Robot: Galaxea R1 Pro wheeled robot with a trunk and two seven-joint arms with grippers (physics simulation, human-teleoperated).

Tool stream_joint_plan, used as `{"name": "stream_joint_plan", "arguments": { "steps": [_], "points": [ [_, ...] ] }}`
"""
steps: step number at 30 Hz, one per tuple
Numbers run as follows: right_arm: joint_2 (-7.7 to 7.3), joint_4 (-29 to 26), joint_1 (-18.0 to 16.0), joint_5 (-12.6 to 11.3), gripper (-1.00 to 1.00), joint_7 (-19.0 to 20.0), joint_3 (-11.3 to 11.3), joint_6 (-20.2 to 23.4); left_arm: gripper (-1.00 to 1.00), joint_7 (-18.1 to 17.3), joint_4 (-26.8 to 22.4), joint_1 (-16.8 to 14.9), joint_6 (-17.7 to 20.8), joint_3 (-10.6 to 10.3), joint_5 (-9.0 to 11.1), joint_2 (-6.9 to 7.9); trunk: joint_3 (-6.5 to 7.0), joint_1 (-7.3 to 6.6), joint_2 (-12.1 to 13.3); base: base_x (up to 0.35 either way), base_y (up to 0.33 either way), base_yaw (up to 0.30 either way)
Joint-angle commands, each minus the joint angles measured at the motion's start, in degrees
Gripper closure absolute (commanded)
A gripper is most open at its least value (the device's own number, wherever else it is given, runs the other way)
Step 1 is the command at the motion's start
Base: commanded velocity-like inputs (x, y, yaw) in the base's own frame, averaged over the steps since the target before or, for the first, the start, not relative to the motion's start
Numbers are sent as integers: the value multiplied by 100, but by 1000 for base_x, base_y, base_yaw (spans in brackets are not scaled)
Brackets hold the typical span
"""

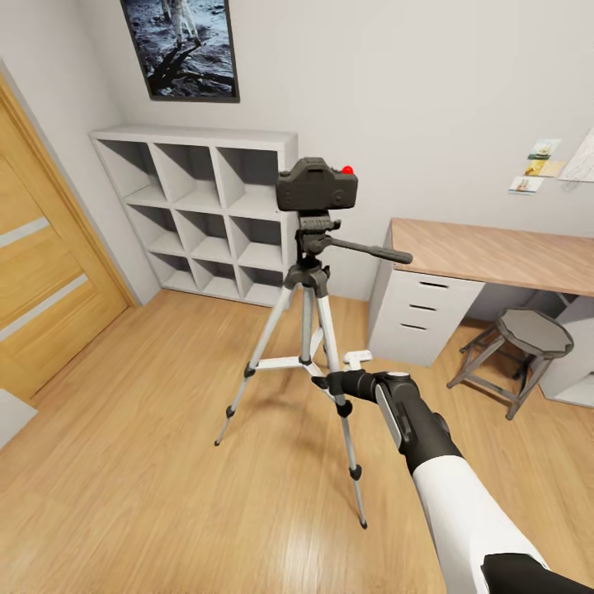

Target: Attach the digital camera to the camera tripod in the bedroom.

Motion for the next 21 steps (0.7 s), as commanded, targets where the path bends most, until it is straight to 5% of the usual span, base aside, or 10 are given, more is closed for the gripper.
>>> {"name": "stream_joint_plan", "arguments": {
  "steps": [1,15,19,21],
  "points": [
    [-9,-7,-4,61,-100,48,-17,21,-100,15,0,-3,-11,-48,47,0,-9,2,-9,-13,0,0],
    [-163,-76,-4,-5,-100,104,-63,-226,-100,14,-2,-3,-11,-48,46,-1,-9,2,-9,-2,0,0],
    [-173,-84,-4,-9,-100,106,-325,-700,-100,14,-2,-3,-11,-48,46,-1,-9,2,-9,0,0,0],
    [-192,-88,-4,-8,-100,179,-687,-996,-100,14,-2,-3,-11,-48,46,-1,-9,2,-9,0,0,0]
  ]
}}
